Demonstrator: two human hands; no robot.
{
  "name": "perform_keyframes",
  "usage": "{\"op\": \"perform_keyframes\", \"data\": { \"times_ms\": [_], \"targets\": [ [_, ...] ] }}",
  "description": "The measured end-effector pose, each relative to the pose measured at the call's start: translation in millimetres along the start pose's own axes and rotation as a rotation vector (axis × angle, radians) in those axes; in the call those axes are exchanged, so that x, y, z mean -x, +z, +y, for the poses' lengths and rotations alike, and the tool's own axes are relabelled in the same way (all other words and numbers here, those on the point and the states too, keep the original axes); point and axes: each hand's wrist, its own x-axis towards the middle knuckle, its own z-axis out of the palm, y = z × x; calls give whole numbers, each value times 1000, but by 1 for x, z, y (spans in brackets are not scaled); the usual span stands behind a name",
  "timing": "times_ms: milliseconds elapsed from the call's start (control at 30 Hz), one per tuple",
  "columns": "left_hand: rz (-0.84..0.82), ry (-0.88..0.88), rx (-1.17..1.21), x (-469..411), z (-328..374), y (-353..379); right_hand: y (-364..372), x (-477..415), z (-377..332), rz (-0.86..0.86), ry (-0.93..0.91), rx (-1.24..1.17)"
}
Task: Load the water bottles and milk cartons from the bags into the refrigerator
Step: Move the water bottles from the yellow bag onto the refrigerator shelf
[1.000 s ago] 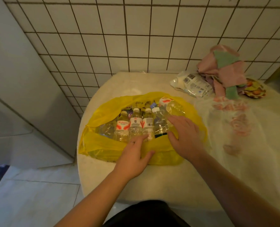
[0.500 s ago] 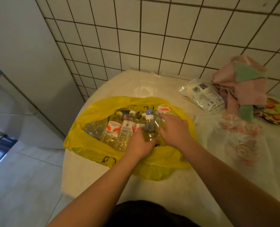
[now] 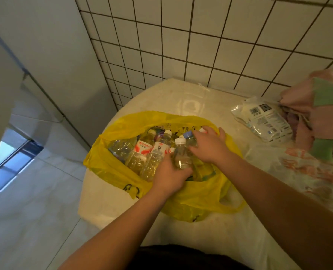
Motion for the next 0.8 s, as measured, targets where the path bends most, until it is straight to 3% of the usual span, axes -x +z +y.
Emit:
{"op": "perform_keyframes", "data": {
  "times_ms": [133, 367, 567, 800],
  "targets": [
    [3, -31, 111, 0, -3, -4, 3, -8, -4, 10, 18, 12],
    [-6, -45, 179, 11, -5, -12, 5, 1, -14, 223, 51, -177],
    [4, 3, 227, 23, -6, -29, -3, 15, -18, 272, 16, -641],
    [66, 67, 270, 37, -7, -50, -30, 56, -14, 496, -104, -867]
  ]
}}
